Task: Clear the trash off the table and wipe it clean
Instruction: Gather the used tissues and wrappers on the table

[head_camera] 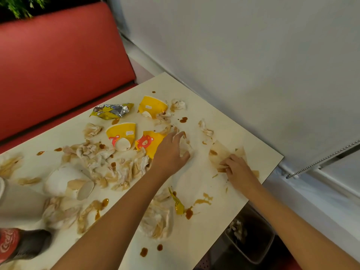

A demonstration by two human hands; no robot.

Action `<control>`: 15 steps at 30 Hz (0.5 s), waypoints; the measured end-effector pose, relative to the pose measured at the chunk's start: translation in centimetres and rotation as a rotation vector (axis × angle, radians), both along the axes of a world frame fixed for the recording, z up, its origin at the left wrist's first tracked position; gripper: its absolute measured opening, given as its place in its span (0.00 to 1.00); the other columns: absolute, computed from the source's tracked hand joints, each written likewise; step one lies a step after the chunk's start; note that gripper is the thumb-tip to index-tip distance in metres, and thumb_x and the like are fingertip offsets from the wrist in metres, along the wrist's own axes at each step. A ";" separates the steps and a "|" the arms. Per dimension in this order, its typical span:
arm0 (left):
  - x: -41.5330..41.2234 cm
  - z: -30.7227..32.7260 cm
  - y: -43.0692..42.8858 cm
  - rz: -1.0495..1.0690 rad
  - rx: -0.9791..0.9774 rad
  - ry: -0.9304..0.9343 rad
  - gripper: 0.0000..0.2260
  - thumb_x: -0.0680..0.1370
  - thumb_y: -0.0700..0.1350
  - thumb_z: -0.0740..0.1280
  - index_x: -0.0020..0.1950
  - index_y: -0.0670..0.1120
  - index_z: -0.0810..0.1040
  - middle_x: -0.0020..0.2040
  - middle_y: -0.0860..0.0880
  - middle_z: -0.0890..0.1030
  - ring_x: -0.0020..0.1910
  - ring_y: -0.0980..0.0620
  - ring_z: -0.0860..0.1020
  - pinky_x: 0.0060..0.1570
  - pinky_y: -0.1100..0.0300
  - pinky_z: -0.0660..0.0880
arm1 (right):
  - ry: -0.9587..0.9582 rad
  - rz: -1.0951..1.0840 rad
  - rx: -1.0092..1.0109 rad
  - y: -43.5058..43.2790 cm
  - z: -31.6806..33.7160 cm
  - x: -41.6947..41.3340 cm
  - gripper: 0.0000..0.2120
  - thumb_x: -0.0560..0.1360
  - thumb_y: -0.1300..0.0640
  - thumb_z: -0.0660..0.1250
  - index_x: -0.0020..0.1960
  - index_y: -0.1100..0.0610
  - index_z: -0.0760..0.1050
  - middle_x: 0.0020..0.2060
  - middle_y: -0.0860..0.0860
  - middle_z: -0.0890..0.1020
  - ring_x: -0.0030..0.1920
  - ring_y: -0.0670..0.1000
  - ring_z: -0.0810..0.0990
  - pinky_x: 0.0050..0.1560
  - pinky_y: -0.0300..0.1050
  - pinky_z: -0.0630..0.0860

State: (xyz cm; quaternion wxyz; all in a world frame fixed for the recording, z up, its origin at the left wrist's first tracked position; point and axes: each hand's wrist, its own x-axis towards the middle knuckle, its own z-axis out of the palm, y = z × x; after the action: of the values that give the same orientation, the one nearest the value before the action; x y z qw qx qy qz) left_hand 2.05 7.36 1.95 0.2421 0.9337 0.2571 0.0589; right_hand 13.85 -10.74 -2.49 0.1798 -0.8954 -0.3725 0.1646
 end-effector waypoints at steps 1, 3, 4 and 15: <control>0.6 -0.1 0.1 0.000 0.026 0.045 0.30 0.76 0.48 0.65 0.75 0.45 0.57 0.75 0.44 0.57 0.74 0.47 0.56 0.69 0.56 0.57 | 0.028 -0.020 0.016 0.0 0.1 0.2 0.13 0.77 0.68 0.56 0.57 0.62 0.76 0.53 0.55 0.74 0.56 0.55 0.71 0.49 0.40 0.67; 1.4 -0.4 0.0 0.009 0.058 0.164 0.32 0.77 0.51 0.64 0.76 0.46 0.53 0.76 0.44 0.54 0.74 0.46 0.54 0.70 0.54 0.56 | 0.059 -0.086 0.073 0.0 0.6 0.5 0.14 0.77 0.68 0.56 0.57 0.62 0.75 0.51 0.55 0.73 0.54 0.54 0.72 0.47 0.37 0.63; 1.7 -0.6 -0.1 0.004 0.077 0.225 0.32 0.78 0.52 0.62 0.76 0.46 0.51 0.76 0.44 0.53 0.75 0.46 0.54 0.70 0.54 0.55 | 0.070 -0.124 0.115 0.0 0.9 0.6 0.14 0.77 0.68 0.56 0.58 0.61 0.75 0.51 0.55 0.73 0.53 0.54 0.72 0.47 0.37 0.63; 1.0 -3.9 -0.9 -0.039 0.416 0.318 0.23 0.82 0.50 0.53 0.75 0.43 0.54 0.68 0.46 0.67 0.67 0.46 0.66 0.63 0.55 0.63 | 0.079 -0.301 0.550 2.2 5.3 1.6 0.13 0.75 0.68 0.60 0.57 0.58 0.75 0.47 0.52 0.74 0.44 0.47 0.72 0.42 0.29 0.64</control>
State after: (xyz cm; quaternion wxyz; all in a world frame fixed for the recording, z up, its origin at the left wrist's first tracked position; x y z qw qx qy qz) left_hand 3.08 6.46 -1.97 0.0024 0.9657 0.2563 -0.0417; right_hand 15.46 -8.49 2.86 0.4520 -0.8512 -0.2589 0.0640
